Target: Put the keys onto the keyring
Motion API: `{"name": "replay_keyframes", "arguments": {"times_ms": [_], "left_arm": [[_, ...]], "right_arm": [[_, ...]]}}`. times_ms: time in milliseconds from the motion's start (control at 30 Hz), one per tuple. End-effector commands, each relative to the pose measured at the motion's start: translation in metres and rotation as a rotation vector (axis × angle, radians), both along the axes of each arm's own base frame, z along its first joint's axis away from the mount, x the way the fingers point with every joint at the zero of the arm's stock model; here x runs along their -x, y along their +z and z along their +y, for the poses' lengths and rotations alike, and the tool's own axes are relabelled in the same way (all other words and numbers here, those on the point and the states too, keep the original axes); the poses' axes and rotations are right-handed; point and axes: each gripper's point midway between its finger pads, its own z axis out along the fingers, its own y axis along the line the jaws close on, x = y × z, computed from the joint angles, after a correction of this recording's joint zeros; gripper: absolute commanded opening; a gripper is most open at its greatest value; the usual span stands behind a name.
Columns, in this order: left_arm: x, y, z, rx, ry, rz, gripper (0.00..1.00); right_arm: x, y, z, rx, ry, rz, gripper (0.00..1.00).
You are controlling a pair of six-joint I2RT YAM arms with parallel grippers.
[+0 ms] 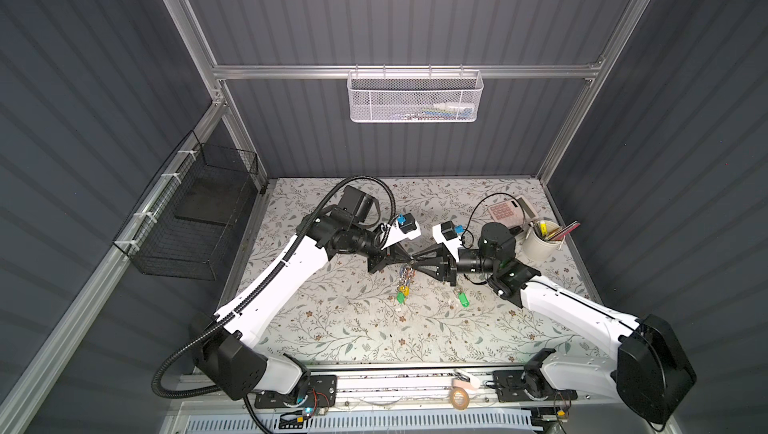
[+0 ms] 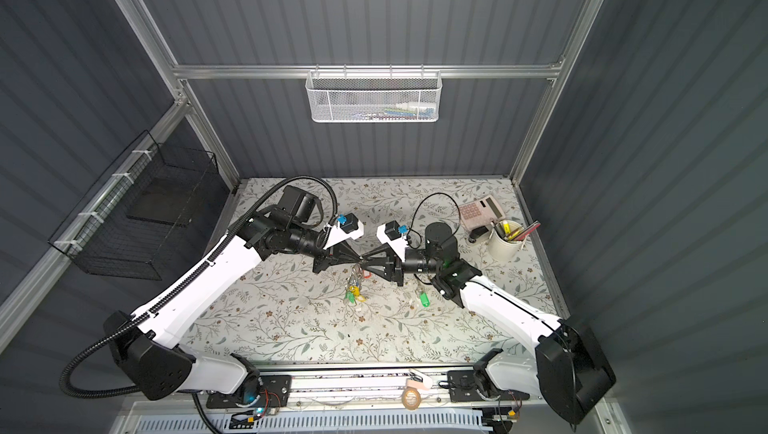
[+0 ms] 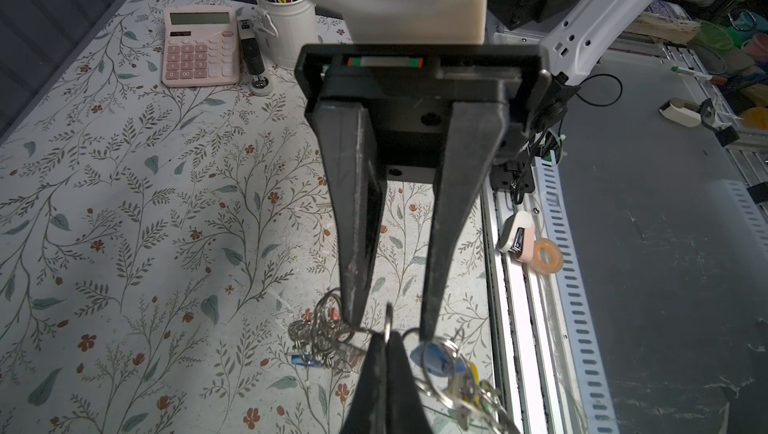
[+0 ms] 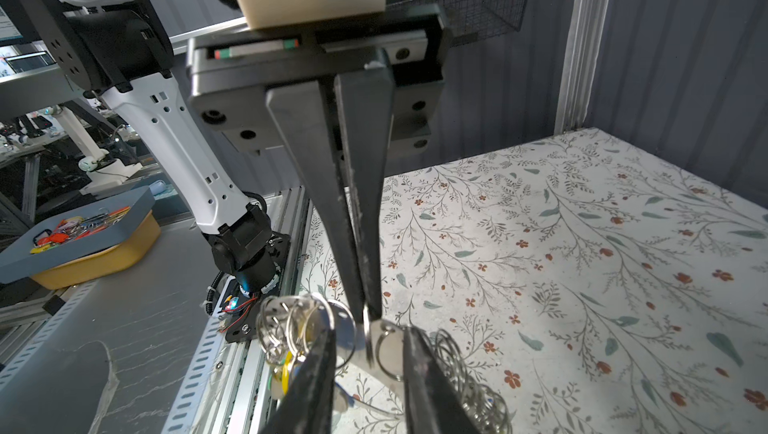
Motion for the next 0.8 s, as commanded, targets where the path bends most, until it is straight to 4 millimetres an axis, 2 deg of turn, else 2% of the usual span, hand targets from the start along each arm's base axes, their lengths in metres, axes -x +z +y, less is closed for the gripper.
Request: {"name": "replay_keyframes", "arguments": {"times_ms": [0, 133, 367, 633, 767], "left_arm": [[0.0097, 0.0136, -0.0016, 0.050, -0.028, -0.005, 0.00], [0.0097, 0.0137, -0.0022, 0.053, -0.032, -0.004, 0.00], [0.0122, 0.0158, -0.0031, 0.067, -0.043, -0.001, 0.00], [0.0122, 0.0198, -0.0037, 0.088, -0.034, -0.008, 0.01], [0.0107, 0.0150, -0.0040, 0.102, -0.010, 0.002, 0.17]], "right_arm": [[0.0021, 0.0115, 0.0035, -0.017, 0.028, -0.024, 0.24], [0.0012, 0.0109, 0.0037, -0.014, 0.027, -0.021, 0.12], [-0.0007, 0.0080, 0.0039, -0.002, 0.021, -0.021, 0.00], [-0.0025, 0.0088, 0.0036, -0.009, 0.007, -0.032, 0.00], [-0.0031, 0.0105, 0.0022, -0.023, -0.008, -0.047, 0.00]]}}
